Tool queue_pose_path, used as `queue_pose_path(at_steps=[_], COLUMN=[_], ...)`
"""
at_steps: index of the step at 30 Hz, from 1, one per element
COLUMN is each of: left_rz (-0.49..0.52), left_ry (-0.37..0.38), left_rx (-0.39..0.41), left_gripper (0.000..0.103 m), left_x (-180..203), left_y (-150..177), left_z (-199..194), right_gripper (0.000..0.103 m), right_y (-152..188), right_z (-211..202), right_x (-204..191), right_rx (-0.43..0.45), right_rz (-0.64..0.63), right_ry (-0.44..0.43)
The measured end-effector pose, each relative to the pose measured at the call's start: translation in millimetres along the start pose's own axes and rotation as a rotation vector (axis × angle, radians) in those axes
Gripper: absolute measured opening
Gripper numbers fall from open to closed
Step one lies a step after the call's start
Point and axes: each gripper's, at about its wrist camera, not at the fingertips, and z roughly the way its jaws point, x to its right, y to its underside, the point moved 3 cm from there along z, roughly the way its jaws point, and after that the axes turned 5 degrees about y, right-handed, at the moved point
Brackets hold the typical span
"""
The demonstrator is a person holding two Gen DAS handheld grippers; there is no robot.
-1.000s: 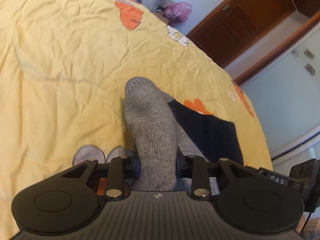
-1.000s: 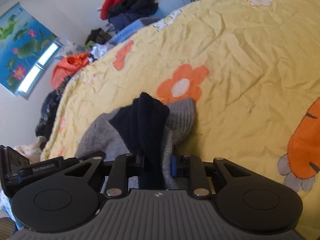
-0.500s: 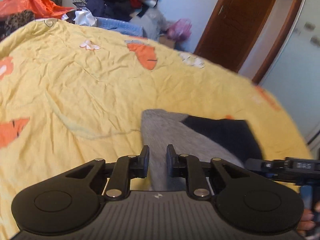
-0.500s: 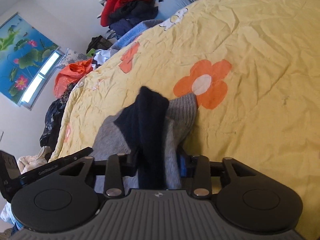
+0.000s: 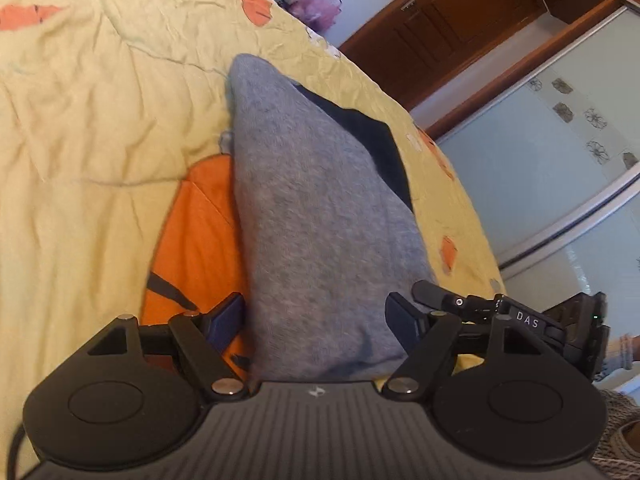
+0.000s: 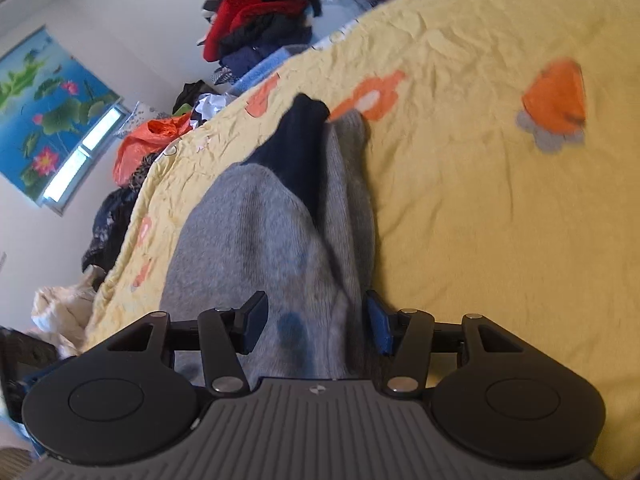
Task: Fold small clothes
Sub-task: 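Lift and fold the grey side over with the left gripper while the right gripper holds the navy sleeve, then open the left gripper and release the folded grey side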
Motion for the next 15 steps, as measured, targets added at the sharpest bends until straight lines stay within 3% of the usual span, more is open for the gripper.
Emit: queue_pose_path(at_steps=[1,3,4,5,8,11,13,15], left_rz=[-0.010,0.007,0.022,0.023,0.101,0.156,0.191,0.238], left_ry=[0.015,-0.017,-0.037,-0.047,-0.095,-0.159,-0.185,-0.206], left_rx=[-0.023,-0.035,-0.048,-0.049,-0.054,-0.086,-0.071,-0.057], left_gripper=[0.047,0.023,0.014,0.012,0.011,0.011,0.014,0.015], left_x=[1,-1,-2,-3,2,0,3,13], left_y=[0,-2,-4,-6,-8,-3,0,3], left_z=[2,5,6,3,-9,-6,-5,-10], right_gripper=[0.057,0.049,0.030,0.025,0.024,0.024,0.024,0.032], right_y=[2,5,7,7,10,18,24,23], right_z=[0,-1,1,2,-12,-14,-1,-4], right_x=[1,5,7,9,-8,-20,-12,-9], right_rx=[-0.025,-0.053,-0.070,-0.083,-0.059,-0.072,-0.089,-0.073], right_rz=[0.018,0.049,0.062,0.073,-0.003,-0.103,-0.105,-0.058], right_ry=[-0.028,-0.058,-0.061,-0.061,-0.106,-0.049,-0.011,-0.040])
